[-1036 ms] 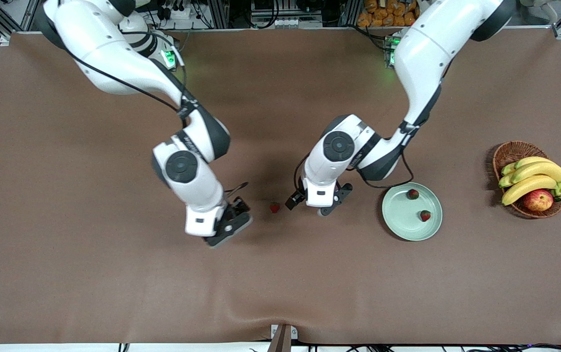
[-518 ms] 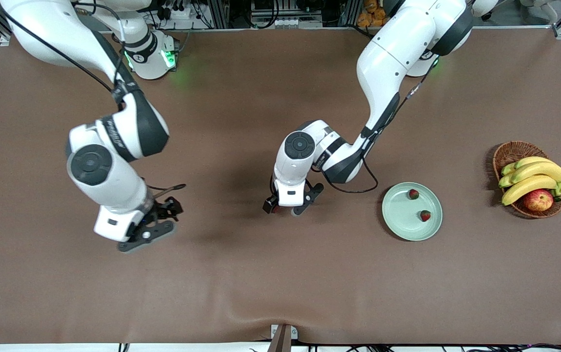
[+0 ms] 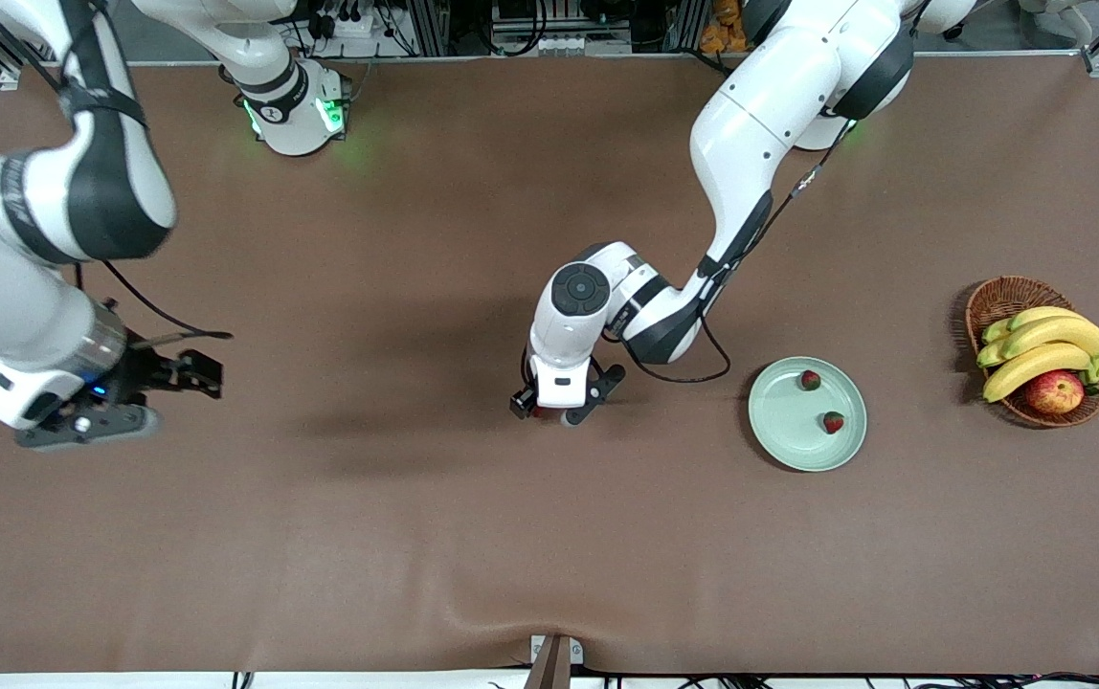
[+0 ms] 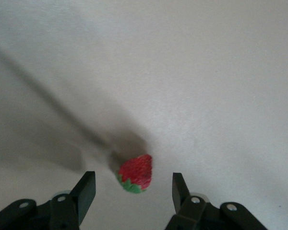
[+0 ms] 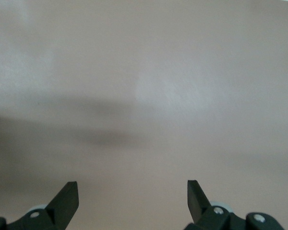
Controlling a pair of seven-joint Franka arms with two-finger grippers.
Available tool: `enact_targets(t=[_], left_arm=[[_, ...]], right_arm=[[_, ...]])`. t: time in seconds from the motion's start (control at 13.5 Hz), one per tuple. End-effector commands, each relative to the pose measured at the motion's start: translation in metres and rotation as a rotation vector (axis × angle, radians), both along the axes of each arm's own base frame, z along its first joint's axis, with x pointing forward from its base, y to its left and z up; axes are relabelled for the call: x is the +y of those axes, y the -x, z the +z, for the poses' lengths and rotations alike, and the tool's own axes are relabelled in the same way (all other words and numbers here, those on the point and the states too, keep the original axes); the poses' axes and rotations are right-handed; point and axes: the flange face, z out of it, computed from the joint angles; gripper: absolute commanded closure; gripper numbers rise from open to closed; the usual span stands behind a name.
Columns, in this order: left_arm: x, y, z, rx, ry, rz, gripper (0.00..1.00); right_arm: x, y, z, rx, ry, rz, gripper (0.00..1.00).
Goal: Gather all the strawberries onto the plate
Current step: 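Grasp the third strawberry with the left gripper while the right gripper retracts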
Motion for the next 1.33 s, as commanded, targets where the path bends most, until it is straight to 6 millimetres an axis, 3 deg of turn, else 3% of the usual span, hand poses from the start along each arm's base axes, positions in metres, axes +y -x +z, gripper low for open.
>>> enact_targets(t=[0.0, 0.44, 0.74, 0.81, 1.04, 1.26], left_arm=[[-0.003, -0.01, -0.001, -0.045, 0.003, -0.016, 0.28], [-0.001, -0.01, -0.02, -0.07, -0.018, -0.049, 0.34], [-0.004, -0.008, -0.021, -0.072, -0.011, -0.052, 0.37], [-0.003, -0.008, -0.021, -0.075, -0.01, -0.052, 0.39], [-0.005, -0.005, -0.024, -0.072, -0.013, -0.056, 0.53], [-0.004, -0.006, -0.025, -0.072, -0.012, -0.055, 0.74]], right_arm=[[-0.03, 0.042, 0.042, 0.044, -0.018, -0.061, 0.0], [-0.079, 0.07, 0.098, 0.083, -0.008, -0.066, 0.0], [-0.075, 0.098, 0.142, 0.066, -0.011, -0.08, 0.0], [-0.074, 0.104, 0.144, 0.094, -0.015, -0.12, 0.0], [-0.076, 0.116, 0.146, 0.147, -0.073, -0.238, 0.0], [-0.077, 0.117, 0.153, 0.127, -0.082, -0.286, 0.0]])
